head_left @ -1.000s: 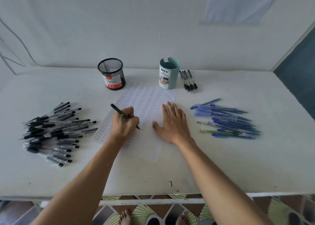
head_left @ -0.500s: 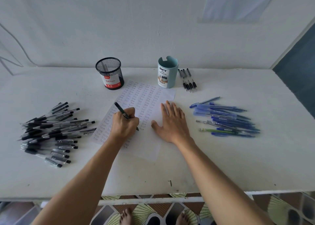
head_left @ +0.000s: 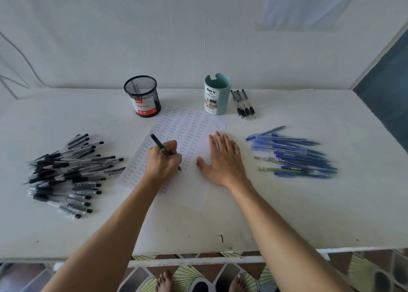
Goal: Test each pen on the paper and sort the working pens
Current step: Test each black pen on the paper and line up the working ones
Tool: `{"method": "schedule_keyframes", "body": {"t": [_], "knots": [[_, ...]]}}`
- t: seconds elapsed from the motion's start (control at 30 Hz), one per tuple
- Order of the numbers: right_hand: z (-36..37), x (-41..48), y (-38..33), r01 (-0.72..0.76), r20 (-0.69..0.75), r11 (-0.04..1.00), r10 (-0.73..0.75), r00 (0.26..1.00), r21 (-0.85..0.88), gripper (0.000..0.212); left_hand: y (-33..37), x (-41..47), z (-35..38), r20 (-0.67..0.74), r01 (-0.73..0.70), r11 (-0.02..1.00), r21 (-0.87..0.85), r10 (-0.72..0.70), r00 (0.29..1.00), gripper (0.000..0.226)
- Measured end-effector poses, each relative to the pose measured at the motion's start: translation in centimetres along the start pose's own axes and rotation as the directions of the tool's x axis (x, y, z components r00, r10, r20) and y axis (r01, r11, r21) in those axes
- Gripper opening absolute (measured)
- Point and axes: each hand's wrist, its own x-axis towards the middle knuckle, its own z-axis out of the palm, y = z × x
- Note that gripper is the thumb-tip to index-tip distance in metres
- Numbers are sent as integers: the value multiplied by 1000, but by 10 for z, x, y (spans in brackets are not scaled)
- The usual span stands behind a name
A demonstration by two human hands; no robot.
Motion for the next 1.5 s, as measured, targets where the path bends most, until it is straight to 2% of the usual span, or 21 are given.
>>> {"method": "schedule_keyframes", "body": {"t": [0.13, 0.27, 0.73, 0.83, 0.93, 1.0, 1.07, 1.17, 1.3, 1.5], "knots": [[0, 0, 0, -1, -4, 1000, 1, 1000, 1, 82, -1, 0, 1, 21, -36, 999, 7, 36, 999, 30], [-1, 0, -1, -4, 1, 1000, 4, 1000, -6, 82, 3, -2, 1, 8, -44, 999, 6, 44, 999, 42], [-2, -1, -2, -9, 4, 1000, 9, 1000, -3, 82, 4, -4, 2, 20, -52, 999, -16, 53, 998, 41], [-4, 0, -2, -15, 14, 1000, 14, 1000, 23, 82, 3, 1, -2, -16, 26, 994, -108, -28, 999, 31], [-8, 2, -3, -30, 14, 996, 29, 999, 82, 82, 3, 3, -6, -64, 88, 945, -316, -113, 991, 22], [-11, 3, -5, -51, 21, 990, 49, 999, 135, 83, 3, 5, -8, -27, 101, 904, -416, -124, 992, 19], [-13, 5, -8, -80, 28, 976, 75, 997, 201, 84, 3, 10, -10, 75, 120, 876, -467, -96, 993, 18], [-19, 4, -13, -95, -26, 905, 116, 993, 416, 76, 6, 16, -18, 237, 170, 855, -490, -57, 970, 17], [-38, -14, -21, -61, -160, 725, 232, 959, 686, 53, 27, 14, -17, 268, 86, 898, -431, 37, 963, 10], [-60, -62, -11, -11, -236, 452, 485, 842, 892, 34, 63, -17, 5, 433, -8, 976, -220, 105, 895, 35]]}}
